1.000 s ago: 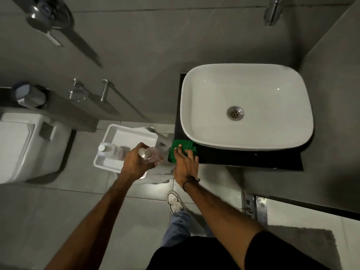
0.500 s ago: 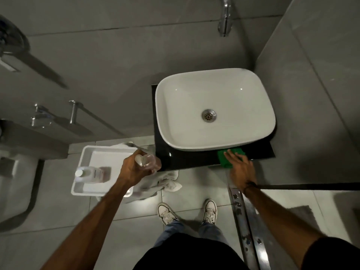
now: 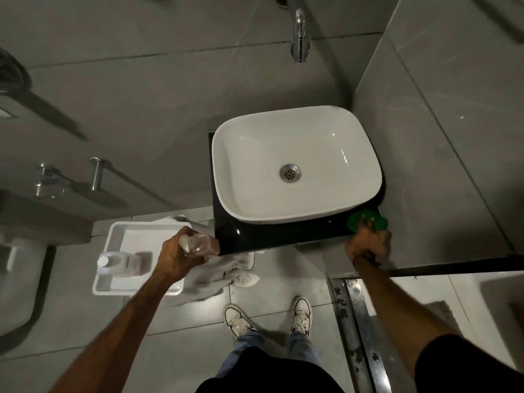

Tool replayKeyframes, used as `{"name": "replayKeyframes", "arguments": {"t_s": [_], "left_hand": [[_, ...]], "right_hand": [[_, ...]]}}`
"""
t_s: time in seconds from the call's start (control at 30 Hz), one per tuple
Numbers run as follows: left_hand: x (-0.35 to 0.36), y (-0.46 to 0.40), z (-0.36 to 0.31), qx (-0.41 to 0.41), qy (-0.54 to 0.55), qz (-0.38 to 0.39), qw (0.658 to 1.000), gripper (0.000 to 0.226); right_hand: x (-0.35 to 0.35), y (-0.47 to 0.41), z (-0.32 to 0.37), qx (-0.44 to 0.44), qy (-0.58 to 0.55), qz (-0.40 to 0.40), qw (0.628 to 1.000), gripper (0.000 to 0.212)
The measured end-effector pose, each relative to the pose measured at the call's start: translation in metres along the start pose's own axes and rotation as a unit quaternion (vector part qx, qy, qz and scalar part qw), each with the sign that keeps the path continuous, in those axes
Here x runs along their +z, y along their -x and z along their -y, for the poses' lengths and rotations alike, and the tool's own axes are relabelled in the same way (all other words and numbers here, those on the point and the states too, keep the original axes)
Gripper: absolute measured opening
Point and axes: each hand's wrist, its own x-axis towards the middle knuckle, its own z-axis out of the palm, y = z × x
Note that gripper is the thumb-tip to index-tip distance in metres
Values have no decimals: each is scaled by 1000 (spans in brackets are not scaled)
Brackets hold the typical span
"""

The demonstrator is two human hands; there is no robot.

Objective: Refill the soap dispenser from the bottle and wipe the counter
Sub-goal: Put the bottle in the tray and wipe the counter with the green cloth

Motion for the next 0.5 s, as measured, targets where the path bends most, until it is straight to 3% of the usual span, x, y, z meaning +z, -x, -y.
{"name": "replayKeyframes", "arguments": {"t_s": [0.07,0.23,0.5], "left_hand": [[-2,2,0,6,2,-3,1000,56],[-6,4,3,16,19,-13,1000,58],[-16,1,14,3,36,-46,998,61]], "right_hand": [[17,25,27,2,-47,-8,999,75],[69,102,102,-124,-35,2,992,77],[100,157,196,-351,61,76,931,78]]}}
